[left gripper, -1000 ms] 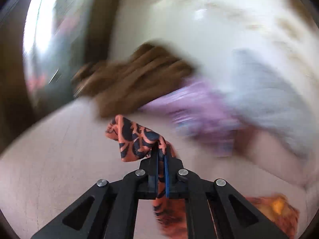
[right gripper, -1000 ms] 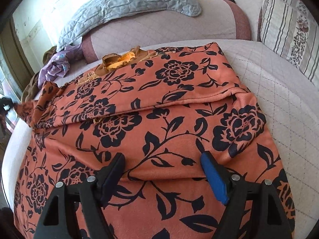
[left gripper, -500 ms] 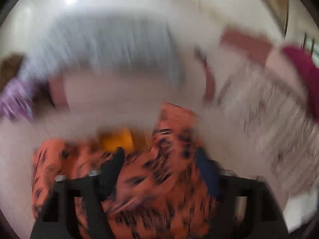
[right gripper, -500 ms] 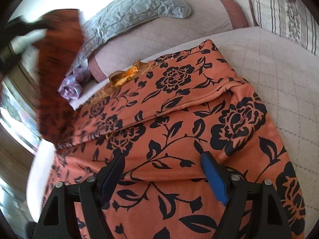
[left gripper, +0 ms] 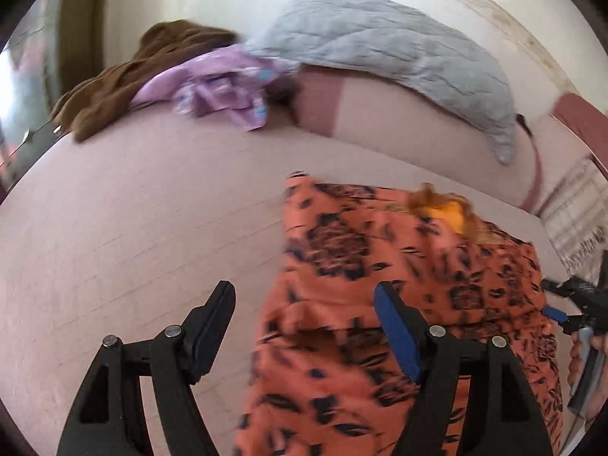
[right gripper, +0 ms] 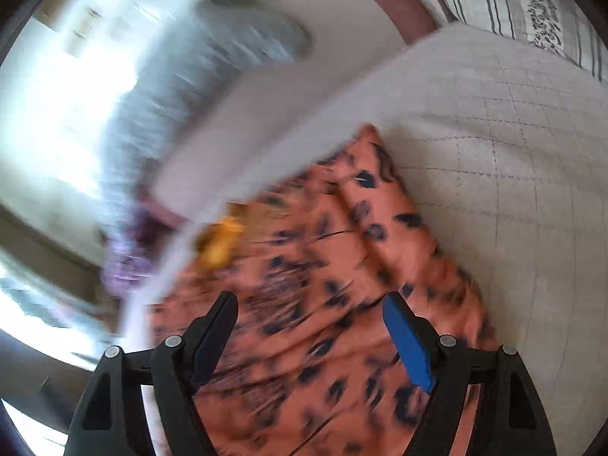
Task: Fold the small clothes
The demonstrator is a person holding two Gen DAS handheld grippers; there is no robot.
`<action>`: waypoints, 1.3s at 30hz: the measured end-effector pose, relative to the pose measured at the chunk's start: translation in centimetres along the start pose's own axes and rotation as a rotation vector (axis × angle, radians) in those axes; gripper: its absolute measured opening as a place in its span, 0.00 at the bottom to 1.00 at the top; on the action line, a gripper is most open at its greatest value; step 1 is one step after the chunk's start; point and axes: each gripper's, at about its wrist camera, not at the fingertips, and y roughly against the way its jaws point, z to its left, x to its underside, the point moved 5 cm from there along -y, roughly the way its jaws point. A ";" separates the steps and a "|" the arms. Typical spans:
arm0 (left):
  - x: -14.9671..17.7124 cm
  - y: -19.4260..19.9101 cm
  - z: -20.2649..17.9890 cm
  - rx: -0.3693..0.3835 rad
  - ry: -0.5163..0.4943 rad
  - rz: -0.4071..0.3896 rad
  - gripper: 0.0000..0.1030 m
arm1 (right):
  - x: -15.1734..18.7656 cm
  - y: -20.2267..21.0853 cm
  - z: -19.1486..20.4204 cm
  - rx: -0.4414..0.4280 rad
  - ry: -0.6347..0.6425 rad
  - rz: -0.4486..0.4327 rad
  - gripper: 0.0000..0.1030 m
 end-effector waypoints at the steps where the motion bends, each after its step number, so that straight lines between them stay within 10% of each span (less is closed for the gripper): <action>1: 0.1 0.0 0.4 -0.009 0.003 0.004 0.74 | -0.2 -1.1 -0.1 0.058 0.009 0.026 0.78; 3: 0.2 -0.2 0.8 -0.012 -0.002 0.011 0.74 | 0.0 -3.6 0.4 0.160 0.046 0.093 0.73; 6: 0.3 -0.4 1.2 -0.026 -0.023 0.008 0.74 | 0.6 -4.5 2.8 0.283 0.201 0.122 0.15; 8: 0.0 -0.2 0.8 -0.031 -0.027 0.000 0.74 | 0.6 -3.5 4.8 0.329 0.276 0.089 0.11; 14: -0.4 0.3 0.7 -0.036 -0.038 -0.012 0.74 | -0.4 0.2 6.2 0.410 0.342 -0.072 0.15; 17: -0.4 -0.1 0.1 -0.037 -0.054 0.015 0.74 | 1.4 -3.4 2.9 0.424 0.297 0.089 0.46; 29: -1.0 -0.3 -1.7 -0.085 -0.126 0.014 0.74 | -1.6 3.4 6.5 0.150 0.299 -0.163 0.65; 33: -1.1 -0.1 -1.9 -0.099 -0.129 0.016 0.74 | -1.2 -1.4 7.3 -0.006 0.271 -0.029 0.65; 36: -1.3 0.0 -1.9 -0.106 -0.131 0.023 0.74 | -0.6 -5.8 3.3 0.110 0.152 0.092 0.63; 39: -1.5 0.0 -1.8 -0.124 -0.143 0.017 0.75 | -0.7 -4.4 3.6 0.046 0.114 0.041 0.63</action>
